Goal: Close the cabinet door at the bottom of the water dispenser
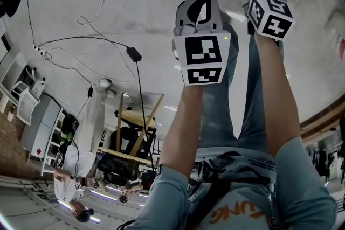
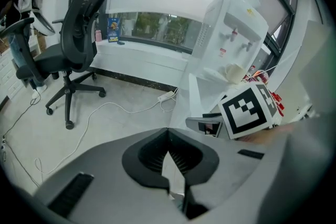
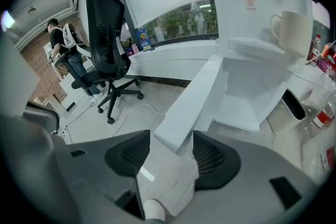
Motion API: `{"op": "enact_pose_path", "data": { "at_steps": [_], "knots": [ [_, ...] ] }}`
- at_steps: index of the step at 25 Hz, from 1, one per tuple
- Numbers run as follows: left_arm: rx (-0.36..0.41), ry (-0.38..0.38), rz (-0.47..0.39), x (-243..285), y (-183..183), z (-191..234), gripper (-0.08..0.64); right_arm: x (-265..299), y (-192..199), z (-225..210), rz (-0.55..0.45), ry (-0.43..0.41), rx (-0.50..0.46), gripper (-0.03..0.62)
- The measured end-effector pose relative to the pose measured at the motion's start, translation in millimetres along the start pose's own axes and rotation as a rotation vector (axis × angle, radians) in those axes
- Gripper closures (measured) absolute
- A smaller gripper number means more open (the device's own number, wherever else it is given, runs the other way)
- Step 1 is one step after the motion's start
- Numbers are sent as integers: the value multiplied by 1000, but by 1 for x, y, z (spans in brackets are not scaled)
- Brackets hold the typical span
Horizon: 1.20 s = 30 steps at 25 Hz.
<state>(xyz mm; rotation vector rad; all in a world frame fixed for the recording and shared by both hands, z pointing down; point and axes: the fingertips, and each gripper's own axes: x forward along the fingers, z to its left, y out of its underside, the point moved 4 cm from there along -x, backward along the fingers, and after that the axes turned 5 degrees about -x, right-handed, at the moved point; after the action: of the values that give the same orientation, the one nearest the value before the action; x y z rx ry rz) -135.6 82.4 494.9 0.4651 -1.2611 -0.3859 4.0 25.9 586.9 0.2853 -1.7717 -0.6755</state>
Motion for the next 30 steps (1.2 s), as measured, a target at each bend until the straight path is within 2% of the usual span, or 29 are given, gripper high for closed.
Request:
{"op": "enact_pose_path", "data": {
  "at_steps": [4,14,30],
  "knots": [
    [10,6,19,5,4,-4,549,12,0,-5,8,12,31,345],
    [1,-2,43,12,8,-11,549,9,6,-17,7,18,18,347],
    [56,55,69,32,-3,-73,549,-24,25,-65,37,26,-6,359]
  ]
}}
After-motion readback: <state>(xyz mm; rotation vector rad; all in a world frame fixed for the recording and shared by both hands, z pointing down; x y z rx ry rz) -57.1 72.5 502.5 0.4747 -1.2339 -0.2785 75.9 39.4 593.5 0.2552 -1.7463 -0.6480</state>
